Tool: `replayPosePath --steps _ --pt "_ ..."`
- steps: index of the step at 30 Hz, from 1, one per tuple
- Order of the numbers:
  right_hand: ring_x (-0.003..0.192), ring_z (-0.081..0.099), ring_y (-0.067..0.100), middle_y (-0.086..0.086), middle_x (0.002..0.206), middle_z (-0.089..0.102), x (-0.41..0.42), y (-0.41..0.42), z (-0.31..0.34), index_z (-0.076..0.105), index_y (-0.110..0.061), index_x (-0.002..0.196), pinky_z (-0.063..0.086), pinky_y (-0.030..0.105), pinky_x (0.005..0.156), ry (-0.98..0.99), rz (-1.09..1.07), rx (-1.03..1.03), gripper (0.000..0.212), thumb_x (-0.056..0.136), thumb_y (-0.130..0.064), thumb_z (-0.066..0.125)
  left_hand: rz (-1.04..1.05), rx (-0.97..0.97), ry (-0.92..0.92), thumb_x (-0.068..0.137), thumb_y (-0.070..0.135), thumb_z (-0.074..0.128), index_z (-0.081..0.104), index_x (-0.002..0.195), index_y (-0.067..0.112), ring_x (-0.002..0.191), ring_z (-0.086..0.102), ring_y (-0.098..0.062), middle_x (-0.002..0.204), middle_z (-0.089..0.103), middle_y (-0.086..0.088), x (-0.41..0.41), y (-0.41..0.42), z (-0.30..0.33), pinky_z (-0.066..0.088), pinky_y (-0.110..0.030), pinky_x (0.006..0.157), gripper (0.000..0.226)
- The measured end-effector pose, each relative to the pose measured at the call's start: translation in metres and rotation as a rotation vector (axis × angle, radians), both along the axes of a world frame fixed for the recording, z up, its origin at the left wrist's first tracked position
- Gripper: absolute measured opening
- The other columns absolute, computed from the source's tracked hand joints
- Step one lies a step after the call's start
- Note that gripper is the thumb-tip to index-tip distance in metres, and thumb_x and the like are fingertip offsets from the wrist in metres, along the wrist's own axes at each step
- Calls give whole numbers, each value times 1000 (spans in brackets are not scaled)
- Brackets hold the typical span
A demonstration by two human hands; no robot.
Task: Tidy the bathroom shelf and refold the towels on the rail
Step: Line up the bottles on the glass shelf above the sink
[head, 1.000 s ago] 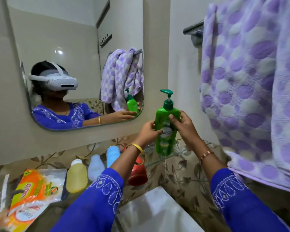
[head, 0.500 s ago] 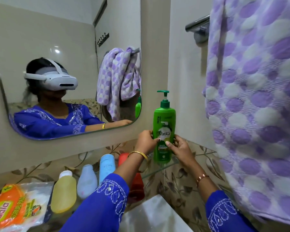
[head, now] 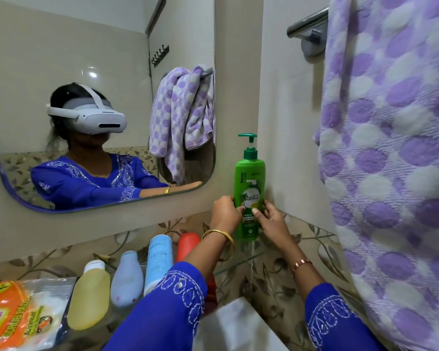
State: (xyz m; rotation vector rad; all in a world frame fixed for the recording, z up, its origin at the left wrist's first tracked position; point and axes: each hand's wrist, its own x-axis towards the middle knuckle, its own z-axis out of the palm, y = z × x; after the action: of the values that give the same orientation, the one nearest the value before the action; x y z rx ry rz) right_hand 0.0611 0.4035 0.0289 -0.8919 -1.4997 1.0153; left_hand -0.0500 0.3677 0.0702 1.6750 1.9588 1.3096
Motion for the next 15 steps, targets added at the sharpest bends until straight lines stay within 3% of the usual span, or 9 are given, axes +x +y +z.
replayPosePath --steps 5,8,10,15 --pt "111 49 16 16 133 51 2 0 -5 39 -5 135 42 25 92 -69 -68 45 47 91 -11 53 1 -16 -67 88 14 56 61 114 1 107 61 -33 113 66 -21 -3 -2 -3 50 -38 91 30" --pt "121 47 27 17 134 48 2 -5 -16 42 -6 135 40 37 101 -161 -357 212 54 86 -19 61 26 -13 -163 89 14 53 54 124 0 116 57 -31 122 62 -21 -7 -9 -2 46 -36 99 38" --pt "117 49 26 18 128 50 -1 -19 -23 47 -3 131 39 32 99 -152 -462 399 51 84 -16 62 17 24 -232 89 11 52 54 124 -1 117 56 -30 124 60 -20 -11 -18 1 44 -36 100 37" --pt "118 47 16 14 124 54 -15 -60 -38 53 -6 125 37 25 103 -221 -325 653 48 77 -9 53 -81 118 -360 90 3 46 59 118 1 100 59 -22 108 64 -12 -25 -56 9 44 -25 82 31"
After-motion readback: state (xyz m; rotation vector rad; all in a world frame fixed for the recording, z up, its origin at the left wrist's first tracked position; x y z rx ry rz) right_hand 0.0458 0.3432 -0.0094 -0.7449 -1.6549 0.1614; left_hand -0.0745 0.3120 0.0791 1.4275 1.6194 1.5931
